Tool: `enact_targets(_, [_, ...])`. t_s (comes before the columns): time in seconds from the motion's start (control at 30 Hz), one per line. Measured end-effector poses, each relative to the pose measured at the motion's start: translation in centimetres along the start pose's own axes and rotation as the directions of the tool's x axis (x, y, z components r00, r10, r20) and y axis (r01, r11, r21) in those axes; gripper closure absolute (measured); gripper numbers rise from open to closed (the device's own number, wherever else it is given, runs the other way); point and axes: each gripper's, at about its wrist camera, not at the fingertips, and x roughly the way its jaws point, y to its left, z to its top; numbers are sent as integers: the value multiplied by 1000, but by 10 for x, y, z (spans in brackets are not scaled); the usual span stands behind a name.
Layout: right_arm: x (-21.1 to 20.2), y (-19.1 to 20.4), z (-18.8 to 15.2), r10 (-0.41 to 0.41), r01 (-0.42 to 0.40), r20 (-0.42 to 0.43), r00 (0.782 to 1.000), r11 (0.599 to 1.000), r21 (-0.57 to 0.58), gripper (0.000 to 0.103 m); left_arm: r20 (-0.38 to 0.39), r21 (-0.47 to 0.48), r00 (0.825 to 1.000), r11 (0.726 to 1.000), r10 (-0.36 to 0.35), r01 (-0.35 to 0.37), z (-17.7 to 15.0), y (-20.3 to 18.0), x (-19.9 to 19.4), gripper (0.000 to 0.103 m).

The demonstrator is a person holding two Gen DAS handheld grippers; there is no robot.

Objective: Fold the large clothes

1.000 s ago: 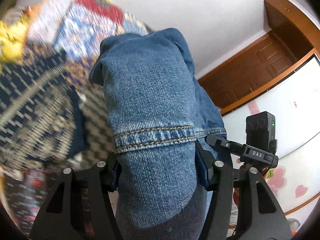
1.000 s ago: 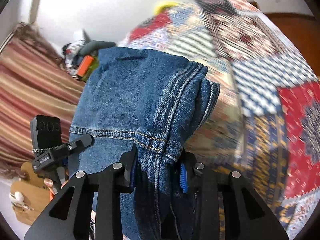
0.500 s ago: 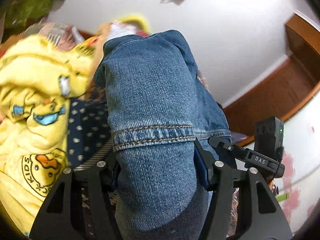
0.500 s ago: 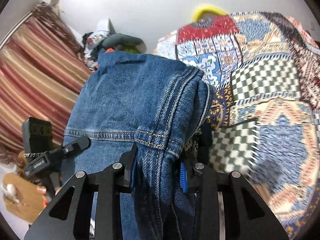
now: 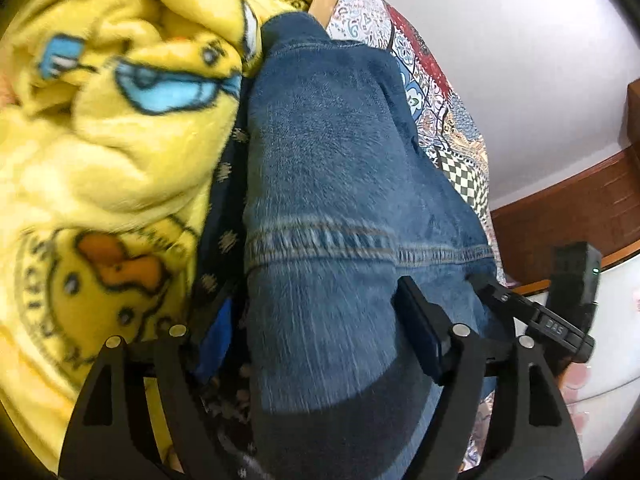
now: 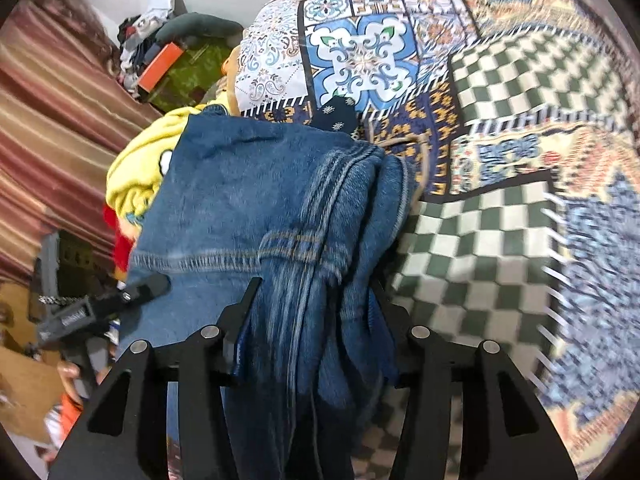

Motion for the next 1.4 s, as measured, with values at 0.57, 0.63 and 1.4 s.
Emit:
enact_targets(0.57, [-87,33,-87,-142,144,20,990,986,-87,40,107,260,942,906,318,-335,-114,-81,-83,20])
enact_targets(0.63, [-113,43,-92,-121,127,71,990,988,-93,40,179,305,935,886,307,-350,-127,-106,-110,20])
enact_targets(1.4, [-355,195,-226,130,167,768,628,940,-296,33,847,370,522,813,-96,-450,-300,-271,-346,17])
